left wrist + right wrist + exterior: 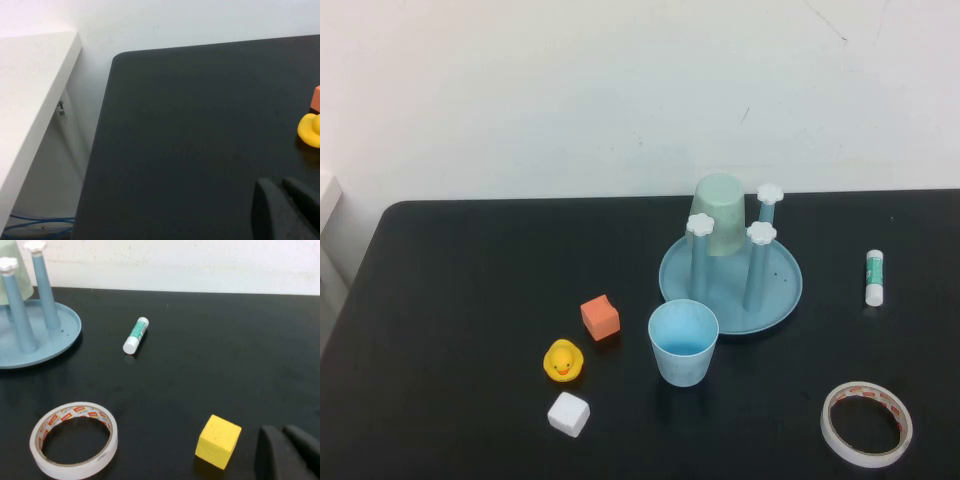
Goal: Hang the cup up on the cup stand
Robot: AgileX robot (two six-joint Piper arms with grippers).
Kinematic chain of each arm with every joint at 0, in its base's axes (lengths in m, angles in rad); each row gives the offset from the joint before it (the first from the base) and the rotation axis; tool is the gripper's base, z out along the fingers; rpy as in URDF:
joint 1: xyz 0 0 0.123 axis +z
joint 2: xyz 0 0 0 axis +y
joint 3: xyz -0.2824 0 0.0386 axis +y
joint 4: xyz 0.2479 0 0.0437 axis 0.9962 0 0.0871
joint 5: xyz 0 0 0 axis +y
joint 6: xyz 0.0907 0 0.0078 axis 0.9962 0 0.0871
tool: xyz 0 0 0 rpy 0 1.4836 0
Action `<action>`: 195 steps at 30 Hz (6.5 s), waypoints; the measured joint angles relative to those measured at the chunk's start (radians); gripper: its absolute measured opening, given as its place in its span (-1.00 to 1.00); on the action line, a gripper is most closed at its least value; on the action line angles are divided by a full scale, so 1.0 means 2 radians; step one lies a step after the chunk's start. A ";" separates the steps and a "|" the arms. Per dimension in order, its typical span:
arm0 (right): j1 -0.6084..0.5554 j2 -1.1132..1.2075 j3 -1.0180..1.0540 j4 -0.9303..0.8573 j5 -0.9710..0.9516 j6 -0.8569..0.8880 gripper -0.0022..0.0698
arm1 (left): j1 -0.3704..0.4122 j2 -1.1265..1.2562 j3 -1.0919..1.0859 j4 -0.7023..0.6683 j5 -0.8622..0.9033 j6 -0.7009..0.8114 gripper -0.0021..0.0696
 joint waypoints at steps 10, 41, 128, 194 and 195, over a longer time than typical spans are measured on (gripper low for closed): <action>0.000 0.000 0.000 0.000 0.000 0.000 -0.94 | 0.000 0.000 0.000 0.000 0.000 0.000 -0.95; 0.000 0.000 0.000 0.000 0.000 0.000 -0.94 | 0.000 0.000 0.000 0.000 0.000 0.000 -0.95; 0.222 0.982 -0.548 0.757 -0.025 -0.710 0.27 | 0.000 0.143 -0.169 -0.059 -0.037 0.026 -0.95; 0.442 0.917 -0.769 0.889 0.086 -0.693 -0.86 | 0.001 0.143 -0.169 -0.861 -0.017 -0.066 0.57; 0.448 0.917 -0.769 0.889 0.086 -0.687 -0.86 | 0.001 0.143 -0.169 -0.861 -0.026 -0.066 0.57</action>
